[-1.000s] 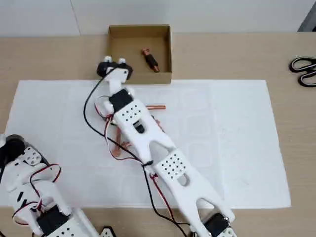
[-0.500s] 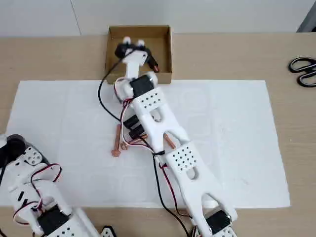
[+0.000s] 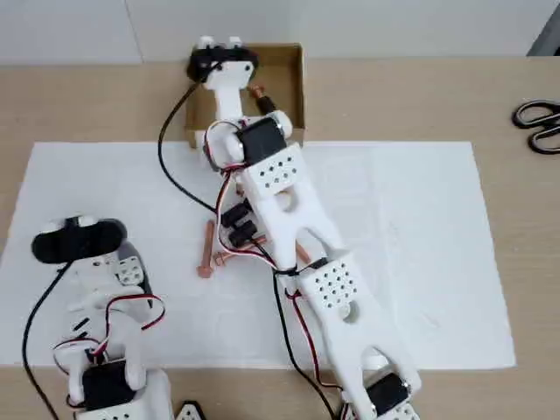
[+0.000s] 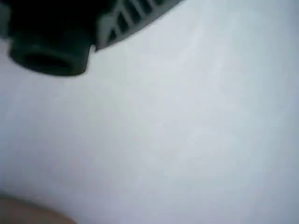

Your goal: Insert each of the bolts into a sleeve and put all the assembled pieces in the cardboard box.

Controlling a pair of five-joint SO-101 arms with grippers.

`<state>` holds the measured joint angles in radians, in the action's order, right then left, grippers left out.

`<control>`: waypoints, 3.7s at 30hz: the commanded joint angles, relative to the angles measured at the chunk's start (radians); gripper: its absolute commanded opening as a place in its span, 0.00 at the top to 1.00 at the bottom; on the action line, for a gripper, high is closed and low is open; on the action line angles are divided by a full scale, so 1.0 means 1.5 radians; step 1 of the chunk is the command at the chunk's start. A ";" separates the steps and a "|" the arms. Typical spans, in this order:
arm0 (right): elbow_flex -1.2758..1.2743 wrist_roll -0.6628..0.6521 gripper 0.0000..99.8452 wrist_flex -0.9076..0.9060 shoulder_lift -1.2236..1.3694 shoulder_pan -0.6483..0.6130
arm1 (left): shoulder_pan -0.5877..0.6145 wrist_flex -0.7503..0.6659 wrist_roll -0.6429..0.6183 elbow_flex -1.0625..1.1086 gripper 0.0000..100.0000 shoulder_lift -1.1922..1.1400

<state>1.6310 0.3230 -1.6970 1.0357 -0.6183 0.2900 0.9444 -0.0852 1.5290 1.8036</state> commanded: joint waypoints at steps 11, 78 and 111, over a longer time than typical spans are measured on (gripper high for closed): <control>-0.313 -0.111 1.00 -0.004 -0.290 0.001 | -0.009 -0.048 -0.001 -0.033 0.99 0.005; -1.995 -0.140 1.00 0.592 -1.719 0.224 | -0.410 0.254 -0.440 -1.067 0.99 -1.136; -2.210 -0.091 1.00 0.591 -1.900 0.415 | -0.405 0.486 -0.768 -1.720 0.80 -1.782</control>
<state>-1.6786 0.1741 -0.8270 -1.7937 -0.0046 -0.3084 1.6609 -1.2283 -1.0073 -0.8631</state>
